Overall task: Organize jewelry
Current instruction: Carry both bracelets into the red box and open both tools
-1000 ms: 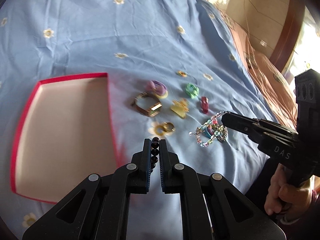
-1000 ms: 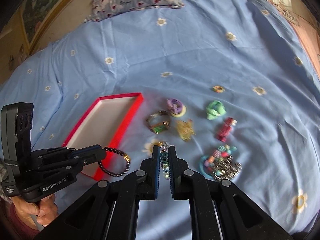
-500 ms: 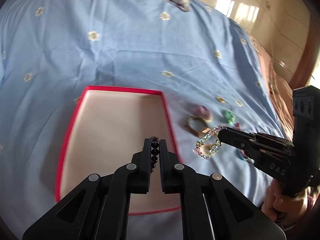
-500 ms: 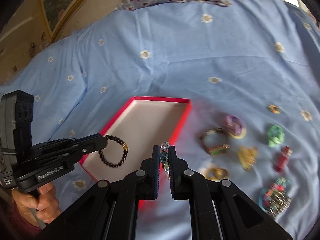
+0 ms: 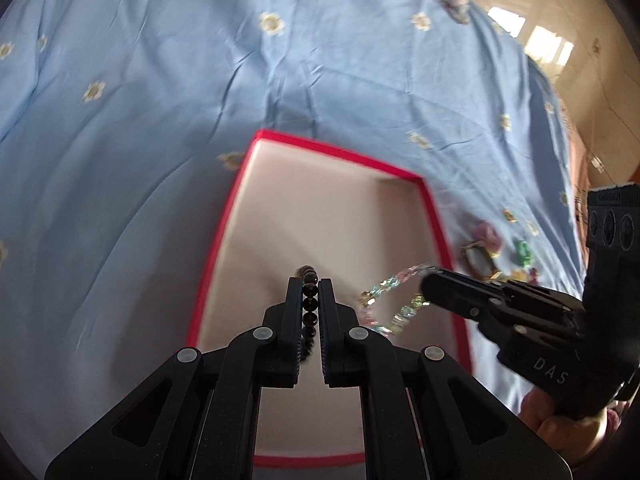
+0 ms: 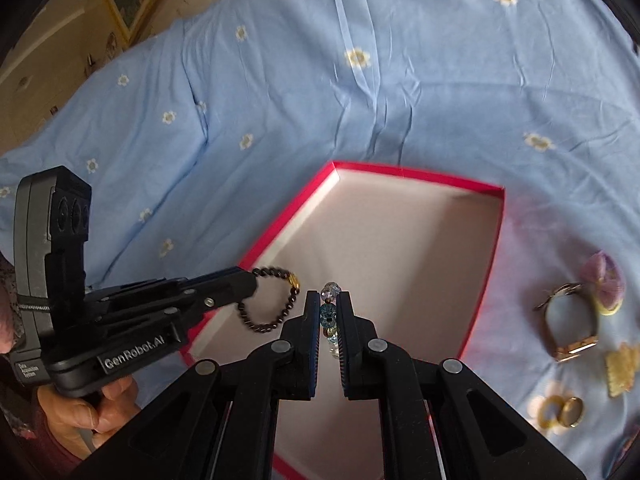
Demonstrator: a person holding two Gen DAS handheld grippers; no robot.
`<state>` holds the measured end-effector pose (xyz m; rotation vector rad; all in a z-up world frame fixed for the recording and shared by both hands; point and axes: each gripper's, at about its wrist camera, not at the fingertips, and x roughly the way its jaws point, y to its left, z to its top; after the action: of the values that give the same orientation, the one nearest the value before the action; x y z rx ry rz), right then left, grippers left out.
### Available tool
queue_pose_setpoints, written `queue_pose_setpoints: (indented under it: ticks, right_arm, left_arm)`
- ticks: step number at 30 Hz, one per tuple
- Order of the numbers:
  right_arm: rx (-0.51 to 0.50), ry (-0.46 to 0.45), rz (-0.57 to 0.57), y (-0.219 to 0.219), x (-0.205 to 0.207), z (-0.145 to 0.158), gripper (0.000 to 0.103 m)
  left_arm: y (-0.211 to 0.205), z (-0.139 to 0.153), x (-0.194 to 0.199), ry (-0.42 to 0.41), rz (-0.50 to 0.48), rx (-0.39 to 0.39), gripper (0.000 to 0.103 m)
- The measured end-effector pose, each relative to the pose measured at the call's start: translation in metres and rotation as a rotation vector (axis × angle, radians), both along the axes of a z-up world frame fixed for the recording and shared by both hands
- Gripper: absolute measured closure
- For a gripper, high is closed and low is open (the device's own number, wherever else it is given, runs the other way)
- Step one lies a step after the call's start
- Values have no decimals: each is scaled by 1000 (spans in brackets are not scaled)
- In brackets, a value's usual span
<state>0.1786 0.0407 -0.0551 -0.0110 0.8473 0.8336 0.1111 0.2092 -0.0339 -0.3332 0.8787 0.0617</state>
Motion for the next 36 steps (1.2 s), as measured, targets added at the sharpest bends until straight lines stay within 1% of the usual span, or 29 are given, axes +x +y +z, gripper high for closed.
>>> queue_pose_setpoints:
  ticks: [4, 7, 10, 13, 16, 17, 19, 21, 23, 25, 27, 32, 33, 35, 36]
  right_arm:
    - [-41, 27, -27, -3, 15, -18, 96]
    - [-64, 37, -50, -8, 22, -27, 96]
    - [-83, 52, -56, -8, 27, -36, 95]
    - [-103, 52, -50, -7, 27, -39, 95]
    - [-117, 49, -47, -6, 26, -40, 95]
    - [-123, 49, -44, -6, 25, -40, 90]
    - [-131, 41, -50, -5, 25, -41, 91]
    - [-141, 41, -51, -5, 24, -42, 90]
    - [-148, 37, -54, -5, 24, -41, 89]
    - [-147, 34, -53, -4, 22, -40, 84]
    - [-138, 26, -53, -6, 20, -36, 69]
    - [-116, 3, -51, -10, 12, -26, 68]
    - [-105, 0, -53, -12, 10, -23, 68]
    - [-83, -8, -60, -19, 5, -16, 68]
    - [-75, -10, -65, -23, 3, -13, 68]
  left_arm:
    - [13, -17, 3, 31, 32, -11, 97]
    - [16, -27, 7, 55, 46, 4, 97]
    - [15, -33, 9, 69, 51, 14, 97]
    - [14, -33, 11, 77, 53, 31, 97]
    - [15, -32, 11, 87, 57, 33, 97]
    - [16, -33, 11, 91, 61, 36, 96]
    - [16, -32, 11, 99, 61, 34, 96]
    - [16, -31, 10, 103, 62, 34, 94]
    - [15, -29, 9, 99, 61, 34, 90]
    - [13, -25, 6, 91, 63, 44, 86]
    - [11, -21, 3, 81, 65, 49, 84]
    - [8, -12, -5, 67, 65, 48, 84]
    - [7, -10, -7, 64, 64, 47, 83]
    - [4, -5, -11, 55, 65, 44, 75]
    - [1, -3, -13, 51, 64, 43, 74]
